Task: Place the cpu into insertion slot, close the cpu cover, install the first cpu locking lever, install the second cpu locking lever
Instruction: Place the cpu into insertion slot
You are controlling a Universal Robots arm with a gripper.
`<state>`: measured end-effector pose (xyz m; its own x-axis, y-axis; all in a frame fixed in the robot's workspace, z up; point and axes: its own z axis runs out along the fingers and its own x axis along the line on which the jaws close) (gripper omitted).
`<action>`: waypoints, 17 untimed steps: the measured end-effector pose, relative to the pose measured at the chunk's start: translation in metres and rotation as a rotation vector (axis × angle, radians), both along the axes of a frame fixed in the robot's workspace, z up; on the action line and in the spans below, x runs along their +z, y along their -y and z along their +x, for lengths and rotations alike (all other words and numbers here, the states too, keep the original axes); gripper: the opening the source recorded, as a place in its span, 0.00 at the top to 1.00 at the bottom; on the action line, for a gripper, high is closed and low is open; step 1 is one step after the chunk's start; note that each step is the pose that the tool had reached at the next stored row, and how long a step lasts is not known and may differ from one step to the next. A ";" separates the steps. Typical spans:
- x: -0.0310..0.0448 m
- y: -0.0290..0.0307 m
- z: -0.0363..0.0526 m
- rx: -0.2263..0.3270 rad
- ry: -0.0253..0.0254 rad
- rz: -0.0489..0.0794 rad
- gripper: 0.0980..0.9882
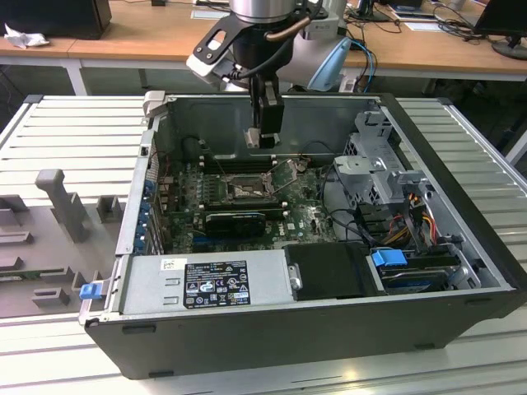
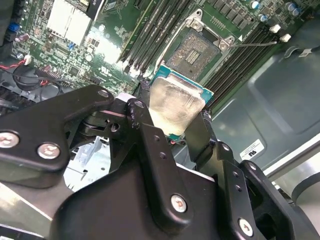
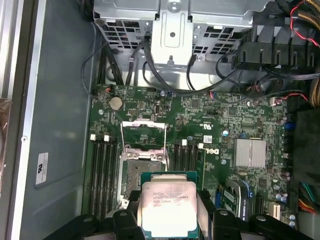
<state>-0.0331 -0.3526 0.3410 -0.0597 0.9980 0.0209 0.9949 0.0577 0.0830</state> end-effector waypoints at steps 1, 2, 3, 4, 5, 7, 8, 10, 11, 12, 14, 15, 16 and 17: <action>-0.0016 0.0000 0.0000 0.000 0.0000 0.000 0.52; -0.0026 0.0000 0.0000 0.000 0.0000 0.000 0.52; -0.0031 0.0000 0.0000 0.000 0.0000 0.000 0.52; -0.0035 0.0000 0.0000 0.000 0.0000 0.000 0.52; -0.0042 0.0000 0.0000 0.000 0.0000 0.000 0.52; -0.0057 0.0000 0.0000 0.000 0.0000 0.000 0.52; -0.0064 0.0000 0.0000 0.000 0.0000 0.000 0.52; -0.0071 0.0000 0.0000 0.000 0.0000 0.000 0.52; -0.0075 0.0000 0.0000 0.000 0.0000 0.000 0.52; -0.0079 0.0000 0.0000 0.000 0.0000 0.000 0.52; -0.0091 0.0000 0.0000 0.000 0.0000 0.000 0.52; -0.0095 0.0000 0.0000 0.000 0.0000 0.000 0.52; -0.0098 0.0000 0.0000 0.000 0.0000 0.000 0.52; -0.0101 0.0000 0.0000 0.000 0.0000 0.000 0.52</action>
